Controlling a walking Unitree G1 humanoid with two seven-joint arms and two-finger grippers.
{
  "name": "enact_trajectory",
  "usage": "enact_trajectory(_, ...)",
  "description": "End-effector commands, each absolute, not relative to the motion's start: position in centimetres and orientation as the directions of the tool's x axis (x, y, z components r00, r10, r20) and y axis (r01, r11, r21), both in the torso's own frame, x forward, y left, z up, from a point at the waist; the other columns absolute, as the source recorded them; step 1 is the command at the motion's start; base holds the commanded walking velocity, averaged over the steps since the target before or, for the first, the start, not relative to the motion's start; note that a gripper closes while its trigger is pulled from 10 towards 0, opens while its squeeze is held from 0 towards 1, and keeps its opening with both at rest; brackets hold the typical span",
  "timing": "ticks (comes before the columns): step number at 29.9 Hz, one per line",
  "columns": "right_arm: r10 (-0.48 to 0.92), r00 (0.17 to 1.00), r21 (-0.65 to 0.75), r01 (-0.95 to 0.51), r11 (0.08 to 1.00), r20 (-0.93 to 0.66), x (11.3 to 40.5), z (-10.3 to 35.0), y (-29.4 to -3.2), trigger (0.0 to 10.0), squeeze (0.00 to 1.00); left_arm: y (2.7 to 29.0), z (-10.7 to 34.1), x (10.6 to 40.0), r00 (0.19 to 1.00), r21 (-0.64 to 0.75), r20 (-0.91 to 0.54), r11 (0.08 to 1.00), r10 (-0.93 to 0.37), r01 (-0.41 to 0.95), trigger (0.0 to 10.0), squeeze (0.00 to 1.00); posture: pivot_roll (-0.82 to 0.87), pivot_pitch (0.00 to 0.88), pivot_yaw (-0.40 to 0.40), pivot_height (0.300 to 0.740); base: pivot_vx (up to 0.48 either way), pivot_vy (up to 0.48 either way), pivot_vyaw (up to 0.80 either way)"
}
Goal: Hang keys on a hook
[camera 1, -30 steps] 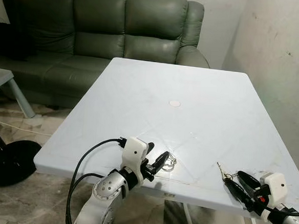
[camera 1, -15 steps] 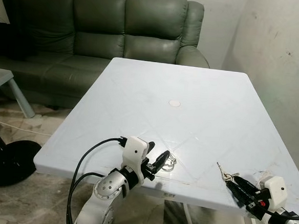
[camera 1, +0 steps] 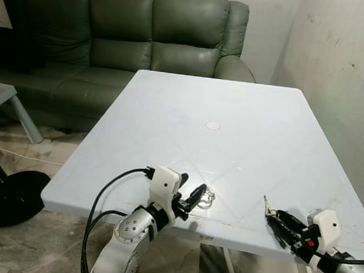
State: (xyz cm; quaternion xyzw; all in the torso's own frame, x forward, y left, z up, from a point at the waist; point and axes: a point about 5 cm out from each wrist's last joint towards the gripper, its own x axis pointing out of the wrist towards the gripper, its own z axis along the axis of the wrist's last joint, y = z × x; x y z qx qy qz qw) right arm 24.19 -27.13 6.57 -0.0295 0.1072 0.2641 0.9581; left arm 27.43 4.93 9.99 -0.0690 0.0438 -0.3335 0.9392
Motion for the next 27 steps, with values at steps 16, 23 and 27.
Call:
enact_trajectory(16,0.481,0.845,-0.017,-0.499,0.867,-0.235,24.4,7.1,-27.2,10.0,0.0,2.6,9.4,25.5,0.66,-0.17,-0.078,0.662,-0.747,0.729,10.0,0.0,-0.1,0.011,0.018,0.74,0.0,0.0,0.0)
enact_trajectory(23,0.486,0.842,-0.013,-0.502,0.865,-0.234,24.3,7.1,-27.2,10.0,0.0,2.6,9.4,25.6,0.664,-0.164,-0.081,0.667,-0.743,0.726,10.0,0.0,-0.1,0.01,0.017,0.74,0.0,0.0,0.0)
enact_trajectory(27,0.496,0.836,-0.012,-0.513,0.859,-0.234,24.3,7.2,-27.0,10.0,0.0,2.8,9.5,25.7,0.665,-0.161,-0.083,0.669,-0.742,0.726,10.0,0.0,-0.1,0.011,0.017,0.74,0.0,0.0,0.0)
